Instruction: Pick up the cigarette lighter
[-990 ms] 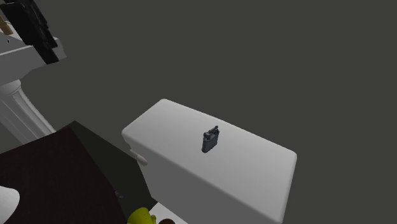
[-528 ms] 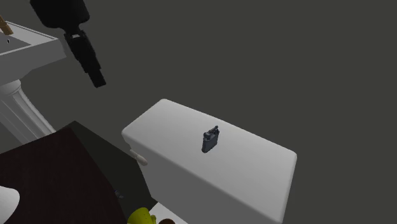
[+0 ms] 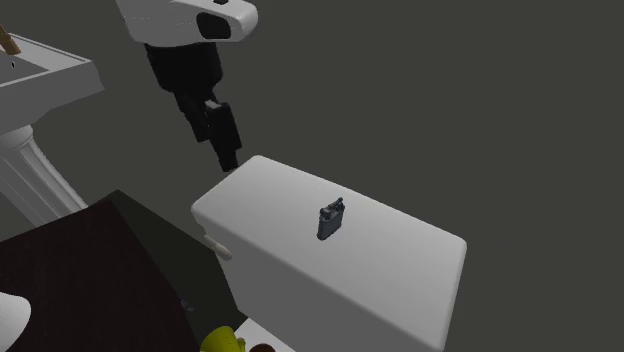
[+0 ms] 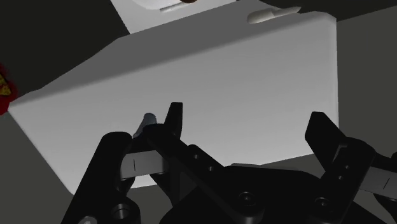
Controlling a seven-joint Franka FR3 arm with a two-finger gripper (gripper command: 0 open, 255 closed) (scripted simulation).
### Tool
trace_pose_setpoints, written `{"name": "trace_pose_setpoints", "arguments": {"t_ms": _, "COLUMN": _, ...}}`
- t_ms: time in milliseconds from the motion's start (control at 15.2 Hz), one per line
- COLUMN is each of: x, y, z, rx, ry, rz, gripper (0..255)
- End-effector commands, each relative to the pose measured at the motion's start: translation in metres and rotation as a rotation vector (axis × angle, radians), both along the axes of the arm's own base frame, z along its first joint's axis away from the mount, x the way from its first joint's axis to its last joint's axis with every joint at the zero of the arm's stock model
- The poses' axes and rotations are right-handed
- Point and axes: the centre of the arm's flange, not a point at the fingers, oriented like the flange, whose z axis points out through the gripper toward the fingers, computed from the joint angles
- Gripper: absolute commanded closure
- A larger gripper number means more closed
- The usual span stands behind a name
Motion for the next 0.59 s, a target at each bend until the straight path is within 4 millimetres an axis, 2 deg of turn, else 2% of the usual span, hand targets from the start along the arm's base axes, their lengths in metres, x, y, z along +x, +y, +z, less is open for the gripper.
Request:
{"name": "trace_pose_setpoints", "arguments": {"t_ms": 0, "x": 0.020, "y": -0.016, "z": -0.018, "rx": -0.001, "ry": 0.004, "rz": 0.017, "gripper": 0}}
{"name": "trace_pose_setpoints", "arguments": {"t_ms": 528, "x": 0.090, "y": -0.077, "z": -0.072, "rx": 0.004, "ry": 0.020, "rz": 0.078, "gripper": 0}}
